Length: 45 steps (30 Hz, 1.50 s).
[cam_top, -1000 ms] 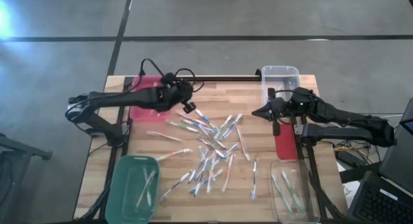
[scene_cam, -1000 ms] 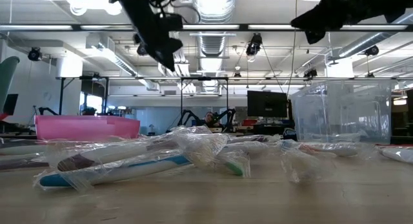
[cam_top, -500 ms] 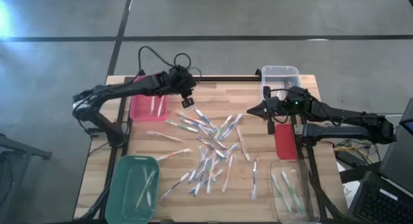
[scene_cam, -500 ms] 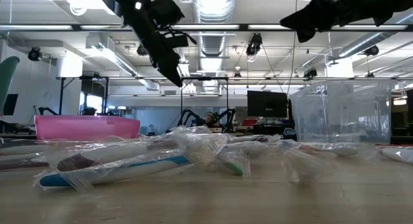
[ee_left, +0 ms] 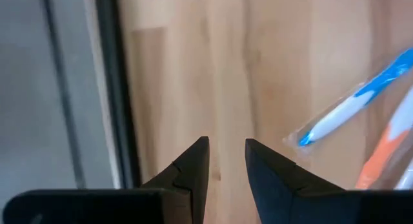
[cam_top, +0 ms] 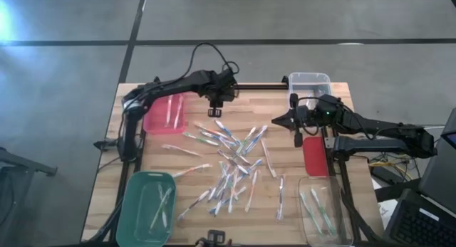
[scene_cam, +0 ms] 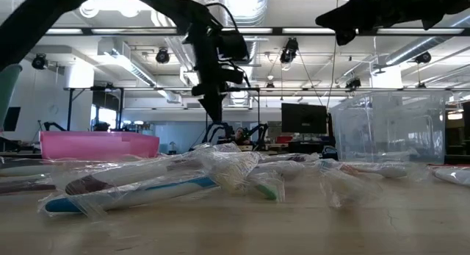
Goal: Pick & Place Toothbrushes
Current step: Put the blue toothbrush into the top transparent bin
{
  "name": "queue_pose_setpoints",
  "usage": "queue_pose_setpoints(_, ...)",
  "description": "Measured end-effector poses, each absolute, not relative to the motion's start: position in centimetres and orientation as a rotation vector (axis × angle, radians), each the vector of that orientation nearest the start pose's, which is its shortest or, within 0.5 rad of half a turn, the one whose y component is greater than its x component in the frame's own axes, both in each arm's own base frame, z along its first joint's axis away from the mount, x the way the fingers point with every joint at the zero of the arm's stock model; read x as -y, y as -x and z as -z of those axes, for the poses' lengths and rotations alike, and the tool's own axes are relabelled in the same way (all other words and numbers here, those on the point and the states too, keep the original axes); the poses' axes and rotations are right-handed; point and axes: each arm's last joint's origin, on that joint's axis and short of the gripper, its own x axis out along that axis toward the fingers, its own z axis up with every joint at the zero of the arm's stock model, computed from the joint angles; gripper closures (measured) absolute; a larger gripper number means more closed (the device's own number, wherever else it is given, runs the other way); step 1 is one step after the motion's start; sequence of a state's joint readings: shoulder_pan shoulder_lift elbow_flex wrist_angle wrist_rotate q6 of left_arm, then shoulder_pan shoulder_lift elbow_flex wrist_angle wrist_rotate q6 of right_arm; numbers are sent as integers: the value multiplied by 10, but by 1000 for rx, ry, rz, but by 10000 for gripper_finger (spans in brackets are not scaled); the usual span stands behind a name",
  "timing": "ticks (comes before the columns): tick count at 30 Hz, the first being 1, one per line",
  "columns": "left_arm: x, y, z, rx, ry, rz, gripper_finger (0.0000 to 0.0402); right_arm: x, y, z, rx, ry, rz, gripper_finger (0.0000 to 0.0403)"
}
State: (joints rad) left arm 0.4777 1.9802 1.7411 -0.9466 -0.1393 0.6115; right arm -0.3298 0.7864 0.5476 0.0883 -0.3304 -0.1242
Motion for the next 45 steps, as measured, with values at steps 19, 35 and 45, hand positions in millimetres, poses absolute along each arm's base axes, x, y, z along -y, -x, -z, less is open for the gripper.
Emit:
queue_pose_setpoints(19,-183,-382,-254,-1270,-463,-20,296,55,-175,-276,-157,157,157,394)
queue_pose_setpoints(35,-153,-380,-244,-1301,-441,264,296,62,-189,-272,-150,244,189,394)
queue_pose_setpoints(45,-137,-380,-223,-1331,-483,343,296,61,-188,-275,-120,237,194,394)
